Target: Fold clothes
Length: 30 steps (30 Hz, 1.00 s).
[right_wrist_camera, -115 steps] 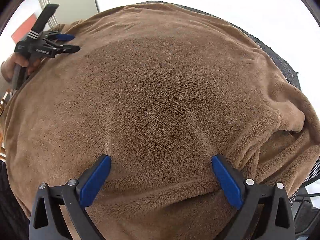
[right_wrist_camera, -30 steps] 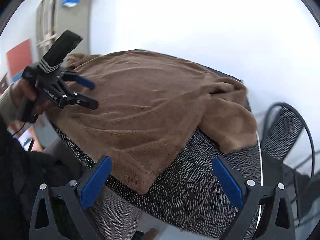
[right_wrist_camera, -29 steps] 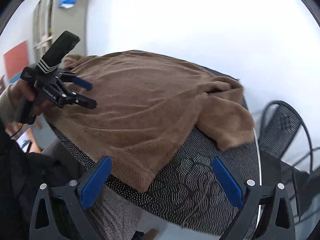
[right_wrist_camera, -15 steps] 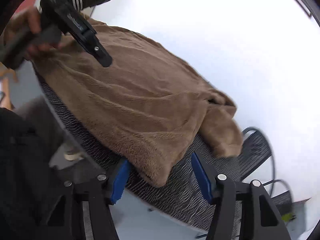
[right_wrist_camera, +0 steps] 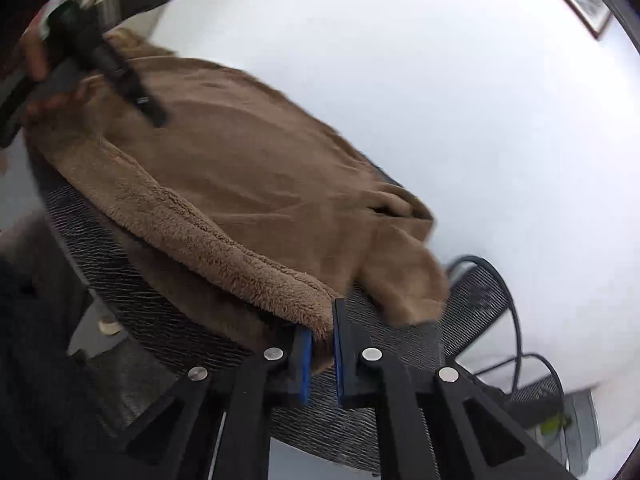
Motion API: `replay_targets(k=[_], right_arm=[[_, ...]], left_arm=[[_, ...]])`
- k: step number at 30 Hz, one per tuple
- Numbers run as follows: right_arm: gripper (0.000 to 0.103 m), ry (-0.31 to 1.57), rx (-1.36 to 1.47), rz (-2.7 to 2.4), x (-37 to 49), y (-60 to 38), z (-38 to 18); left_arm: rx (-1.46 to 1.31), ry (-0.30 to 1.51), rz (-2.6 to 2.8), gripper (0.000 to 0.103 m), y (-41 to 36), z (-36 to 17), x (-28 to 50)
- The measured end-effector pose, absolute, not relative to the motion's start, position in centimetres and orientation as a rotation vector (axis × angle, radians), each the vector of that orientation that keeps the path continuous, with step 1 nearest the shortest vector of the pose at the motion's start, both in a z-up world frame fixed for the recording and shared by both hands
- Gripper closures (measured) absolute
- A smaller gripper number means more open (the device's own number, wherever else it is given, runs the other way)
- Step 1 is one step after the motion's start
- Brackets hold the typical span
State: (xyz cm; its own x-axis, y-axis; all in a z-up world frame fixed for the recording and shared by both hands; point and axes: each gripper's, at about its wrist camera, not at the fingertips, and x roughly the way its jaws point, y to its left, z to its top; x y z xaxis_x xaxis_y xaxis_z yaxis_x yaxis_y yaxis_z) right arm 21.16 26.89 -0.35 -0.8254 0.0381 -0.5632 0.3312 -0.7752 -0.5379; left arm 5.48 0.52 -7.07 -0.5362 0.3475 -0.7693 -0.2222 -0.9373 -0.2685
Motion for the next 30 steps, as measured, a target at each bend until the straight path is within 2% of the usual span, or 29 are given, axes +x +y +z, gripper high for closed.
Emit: replay_targets(k=[2,10,15,18,20,21,25,30], right_arm=[[0.094,0.874,0.919,-2.705,20.7,28.1,0.0],[0.094,0.792,1.062,-2.634,20.6,28.8,-1.9],[0.084,0.593,1.035,-2.554,21.0,30.3,-0.7],[0.071,0.354,0.988,-2.528,21.1,31.3,1.1],[0.034,0.204,0.924,-2.534,20.7,32.2,2.6],[0.031,0.139,0.879,-2.531,20.4,32.5,3.4],[0.03,0.013,0.805,-2.462,18.5,31.8,5.4],[0.03,0.108,0.906,-2.371,14.5,27.0,4.1]], left_arm=[[-1.267,-0.238,2.48,0.0,-0.1,-7.3,5.7],[-1.27,0.024,2.505,0.0,0.9,-7.2,7.6],[-1.294,0.024,2.53,0.0,-0.8,-6.4,8.6],[-1.322,-0.022,2.57,0.0,-3.0,-6.0,9.3],[-1.352,-0.037,2.602,0.0,-4.6,-6.0,9.9],[-1.377,-0.043,2.621,0.0,-5.3,-6.2,10.2],[-1.415,-0.087,2.665,0.0,-7.5,-7.2,11.6],[-1.401,-0.02,2.691,0.0,-7.2,-7.4,12.6]])
